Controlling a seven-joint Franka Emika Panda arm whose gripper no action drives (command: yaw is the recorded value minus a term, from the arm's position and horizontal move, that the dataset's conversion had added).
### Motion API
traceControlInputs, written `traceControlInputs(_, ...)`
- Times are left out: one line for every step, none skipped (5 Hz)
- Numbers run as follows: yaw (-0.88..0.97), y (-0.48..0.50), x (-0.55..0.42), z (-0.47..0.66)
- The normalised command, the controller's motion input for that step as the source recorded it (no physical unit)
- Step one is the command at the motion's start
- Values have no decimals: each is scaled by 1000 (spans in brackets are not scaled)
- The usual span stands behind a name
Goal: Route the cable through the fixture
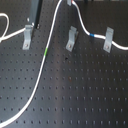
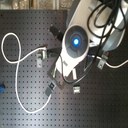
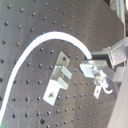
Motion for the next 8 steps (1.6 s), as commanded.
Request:
traceControlInputs(731, -52, 164, 168)
traceControlInputs(774, -68, 107, 143)
traceControlInputs(734, 9, 12, 66)
traceControlInputs(0, 20, 33, 0)
traceControlInputs(177, 225, 285, -1)
traceControlInputs(317, 219, 311, -68)
traceControlInputs(371, 181, 187, -110)
traceControlInputs(386, 146, 39, -396)
